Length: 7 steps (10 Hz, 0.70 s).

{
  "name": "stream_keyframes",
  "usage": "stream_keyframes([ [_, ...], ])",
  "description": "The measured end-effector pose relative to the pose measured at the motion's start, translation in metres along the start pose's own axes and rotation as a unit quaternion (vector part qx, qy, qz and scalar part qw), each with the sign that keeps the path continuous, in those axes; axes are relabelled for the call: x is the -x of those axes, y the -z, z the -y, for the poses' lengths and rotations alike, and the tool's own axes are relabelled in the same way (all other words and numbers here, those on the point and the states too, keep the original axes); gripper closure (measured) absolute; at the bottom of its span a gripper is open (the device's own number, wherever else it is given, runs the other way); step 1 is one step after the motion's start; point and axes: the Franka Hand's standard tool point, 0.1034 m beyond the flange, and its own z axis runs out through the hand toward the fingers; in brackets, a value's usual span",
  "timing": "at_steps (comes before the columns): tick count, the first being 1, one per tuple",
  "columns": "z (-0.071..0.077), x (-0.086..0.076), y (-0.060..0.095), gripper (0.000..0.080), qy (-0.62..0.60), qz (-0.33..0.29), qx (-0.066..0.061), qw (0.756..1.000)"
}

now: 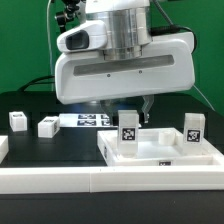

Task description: Assemble square table

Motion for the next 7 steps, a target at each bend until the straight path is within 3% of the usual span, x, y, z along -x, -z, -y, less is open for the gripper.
stream_keyframes([
  [2,-0.0012,-0.0001,0.0002,0.0501,-0.008,0.000,0.000,1.000],
  [7,-0.0038,-0.0013,-0.0010,0.0502,-0.230,-0.015,-0.002,0.973],
])
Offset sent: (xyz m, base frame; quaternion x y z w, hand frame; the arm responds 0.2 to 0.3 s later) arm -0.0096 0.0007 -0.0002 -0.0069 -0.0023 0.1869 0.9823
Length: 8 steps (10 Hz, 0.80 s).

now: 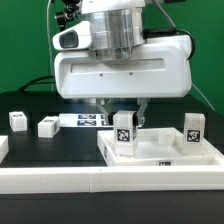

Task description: Assemble square table

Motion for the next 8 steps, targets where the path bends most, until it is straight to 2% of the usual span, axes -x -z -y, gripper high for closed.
stream_keyframes([
  [3,0.0031,-0.0010,-0.0007,0.0503,-0.123,-0.009,-0.003,0.992],
  [8,0.0055,0.0003,-0.0016,0.0503,-0.278,-0.006,-0.008,0.961],
])
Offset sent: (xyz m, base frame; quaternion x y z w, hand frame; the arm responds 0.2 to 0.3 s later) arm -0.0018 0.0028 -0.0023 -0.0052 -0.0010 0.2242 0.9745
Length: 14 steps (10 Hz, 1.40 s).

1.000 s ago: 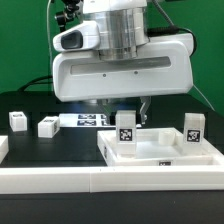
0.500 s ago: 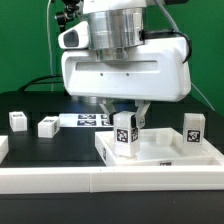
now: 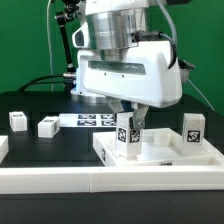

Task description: Assemble square table

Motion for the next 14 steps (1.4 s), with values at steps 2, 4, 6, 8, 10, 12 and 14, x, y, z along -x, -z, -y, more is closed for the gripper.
stream_keyframes([
  [2,-0.0003,-0.0009,0.0000,0.0503,-0.022,0.003,-0.003,1.000],
  [4,-0.0002,-0.0005,-0.0004,0.0409,-0.004,0.003,-0.002,1.000],
  [6,0.0007,0.0020,-0.0005,0.0273,0.047,0.000,0.010,0.999],
  [8,0.0010,0.0018,-0.0004,0.0156,0.144,0.000,0.010,0.989],
  [10,0.0002,0.0005,-0.0004,0.0151,0.206,0.000,0.010,0.978],
  [12,0.0000,0.0002,-0.0003,0.0150,0.280,0.001,0.010,0.960],
  [14,0.0000,0.0009,-0.0005,0.0150,0.356,-0.004,0.020,0.934],
])
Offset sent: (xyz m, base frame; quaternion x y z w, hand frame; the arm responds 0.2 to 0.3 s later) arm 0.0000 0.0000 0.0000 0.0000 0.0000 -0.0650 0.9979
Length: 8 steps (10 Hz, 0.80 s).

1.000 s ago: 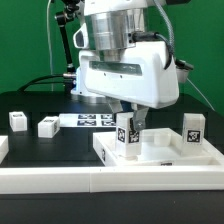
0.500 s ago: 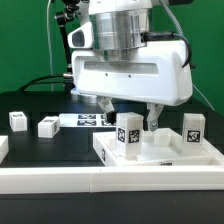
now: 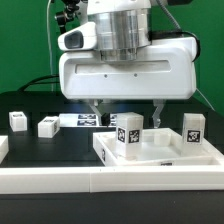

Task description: Assemble square table

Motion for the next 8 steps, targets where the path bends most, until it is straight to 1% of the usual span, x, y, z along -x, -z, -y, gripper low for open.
stream_keyframes([
  [1,0.0005,-0.0001,0.0000,0.0150,0.054,-0.002,0.007,0.998],
  [3,0.0014,0.0007,-0.0006,0.0150,0.111,-0.001,0.010,0.994],
  [6,-0.0002,0.0005,-0.0007,0.0150,0.224,0.000,0.012,0.974],
  [7,-0.0003,0.0005,-0.0007,0.0150,0.237,0.000,0.012,0.972],
  [8,-0.0024,-0.0001,-0.0005,0.0150,0.300,0.002,0.017,0.954],
])
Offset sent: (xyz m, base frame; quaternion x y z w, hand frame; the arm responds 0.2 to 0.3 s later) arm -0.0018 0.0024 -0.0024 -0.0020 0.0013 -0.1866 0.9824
